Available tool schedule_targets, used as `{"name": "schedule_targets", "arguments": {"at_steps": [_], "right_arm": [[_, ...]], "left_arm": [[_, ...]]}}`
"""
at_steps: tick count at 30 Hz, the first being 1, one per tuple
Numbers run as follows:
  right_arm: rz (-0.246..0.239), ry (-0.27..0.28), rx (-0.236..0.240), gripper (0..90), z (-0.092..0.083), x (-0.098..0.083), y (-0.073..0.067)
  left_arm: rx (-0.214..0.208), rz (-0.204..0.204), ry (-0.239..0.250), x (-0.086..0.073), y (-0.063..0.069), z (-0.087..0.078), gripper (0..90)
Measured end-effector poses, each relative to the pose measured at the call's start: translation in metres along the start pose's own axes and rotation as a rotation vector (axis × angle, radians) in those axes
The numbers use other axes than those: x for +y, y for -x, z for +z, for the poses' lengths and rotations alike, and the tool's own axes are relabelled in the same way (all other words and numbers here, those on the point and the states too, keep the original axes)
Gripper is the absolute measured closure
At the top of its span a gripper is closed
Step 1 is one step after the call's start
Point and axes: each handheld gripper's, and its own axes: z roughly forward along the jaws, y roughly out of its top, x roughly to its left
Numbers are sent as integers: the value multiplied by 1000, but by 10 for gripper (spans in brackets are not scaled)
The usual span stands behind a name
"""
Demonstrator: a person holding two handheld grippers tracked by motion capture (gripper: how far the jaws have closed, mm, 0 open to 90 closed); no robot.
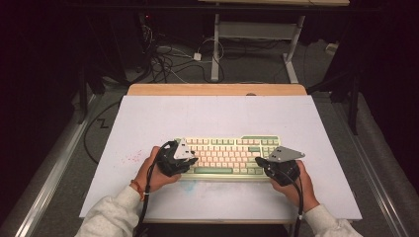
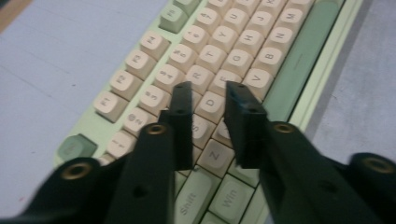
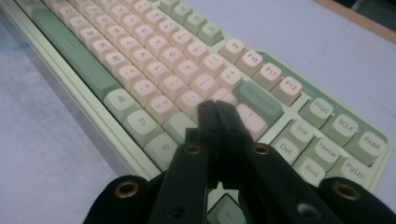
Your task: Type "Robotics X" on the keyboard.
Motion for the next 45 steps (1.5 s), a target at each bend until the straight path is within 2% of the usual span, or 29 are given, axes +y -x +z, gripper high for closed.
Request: {"name": "schedule_targets", "arguments": {"at_steps": [4,7,13,15,20,24,35,40,45], "right_arm": [[-1,31,-7,831,-6,2,1],[3,52,-11,750,-9,3,1],[-4,82,-35,480,-10,5,-1],[-5,92,-47,388,-10,5,-2],[0,92,-77,265,-8,5,-3],[7,105,-92,226,-8,6,-4],[-35,95,-131,236,-9,6,-9],[-44,104,-136,238,-13,5,-10],[-51,108,-149,239,-19,4,-10]], "left_arm": [[55,-7,25,-3,0,-7,516],[90,-14,37,-5,1,-8,409],[108,-5,54,-5,5,-8,264],[100,-8,61,-5,6,-8,232],[108,1,69,-6,7,-8,193],[128,6,81,-6,9,-9,184],[154,19,86,-7,11,-11,184],[172,14,87,-9,12,-14,184],[177,28,91,-11,14,-19,184]]}}
